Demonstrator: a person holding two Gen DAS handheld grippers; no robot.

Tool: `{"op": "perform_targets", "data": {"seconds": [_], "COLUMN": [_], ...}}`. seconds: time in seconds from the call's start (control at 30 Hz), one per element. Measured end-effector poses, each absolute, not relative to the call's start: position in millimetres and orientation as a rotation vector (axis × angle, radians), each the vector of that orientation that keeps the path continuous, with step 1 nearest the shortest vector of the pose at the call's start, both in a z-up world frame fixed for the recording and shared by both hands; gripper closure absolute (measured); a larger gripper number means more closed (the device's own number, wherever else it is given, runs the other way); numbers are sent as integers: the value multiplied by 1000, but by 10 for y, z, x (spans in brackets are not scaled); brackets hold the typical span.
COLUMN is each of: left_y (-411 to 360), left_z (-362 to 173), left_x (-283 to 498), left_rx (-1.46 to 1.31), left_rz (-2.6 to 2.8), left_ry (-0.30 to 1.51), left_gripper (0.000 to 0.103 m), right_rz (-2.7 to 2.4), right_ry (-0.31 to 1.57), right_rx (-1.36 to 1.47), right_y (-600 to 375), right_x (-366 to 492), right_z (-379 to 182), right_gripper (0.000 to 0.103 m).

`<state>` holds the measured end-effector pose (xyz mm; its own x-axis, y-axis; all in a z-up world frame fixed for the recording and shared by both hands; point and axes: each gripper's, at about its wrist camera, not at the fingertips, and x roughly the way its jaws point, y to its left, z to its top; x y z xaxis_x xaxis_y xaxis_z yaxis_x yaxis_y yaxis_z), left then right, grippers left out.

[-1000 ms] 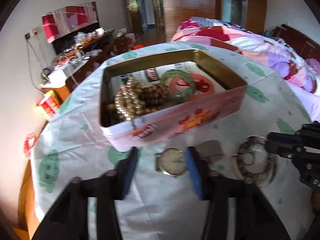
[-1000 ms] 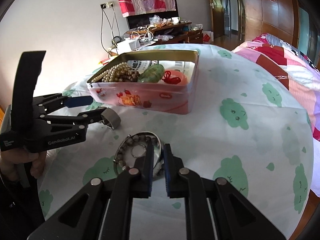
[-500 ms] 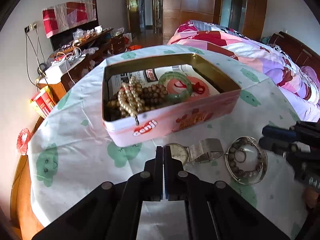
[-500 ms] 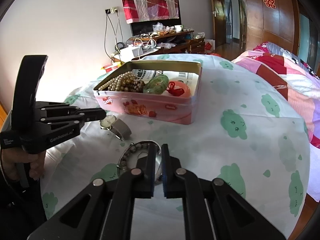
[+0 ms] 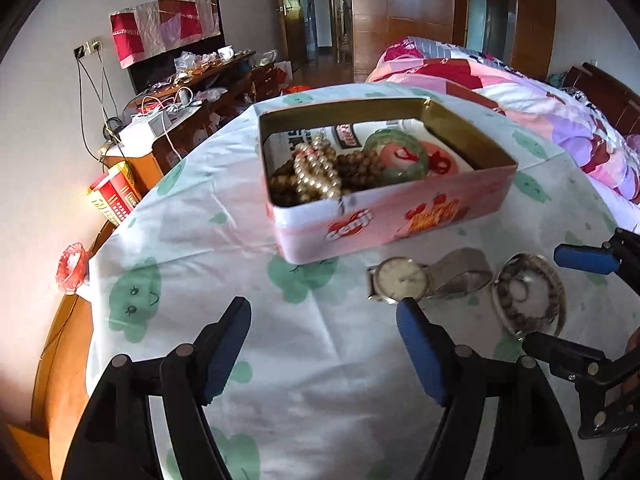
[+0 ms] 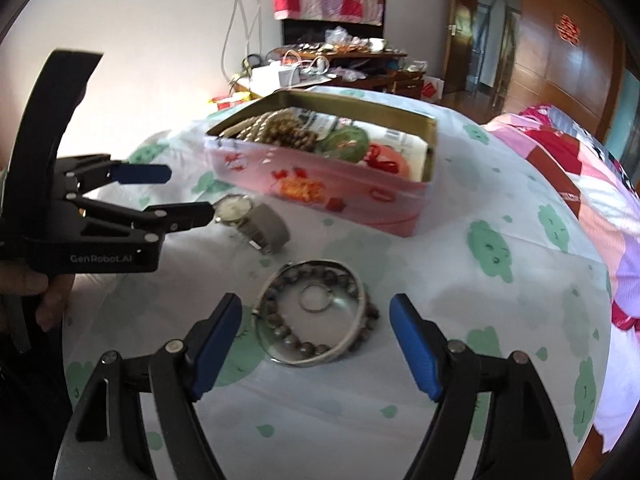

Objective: Organize jewelry

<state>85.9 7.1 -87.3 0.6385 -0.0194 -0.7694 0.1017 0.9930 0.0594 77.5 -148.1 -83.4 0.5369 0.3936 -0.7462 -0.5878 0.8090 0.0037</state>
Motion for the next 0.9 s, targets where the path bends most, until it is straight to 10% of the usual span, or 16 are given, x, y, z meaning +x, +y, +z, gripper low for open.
{"op": "perform_targets", "data": {"seconds": [0.9], "left_y": [-389], "left_z": [-841], "left_x": [1010], "left_rx": [171], "left_rz": [-188], "left_ry": [862], "left_gripper": [28], "right_rz": [522], "right_ry": [761], "right_rx": [-149], "right_y": [-1759], "right_x": [856], "right_z": [-639], "right_gripper": [35]}}
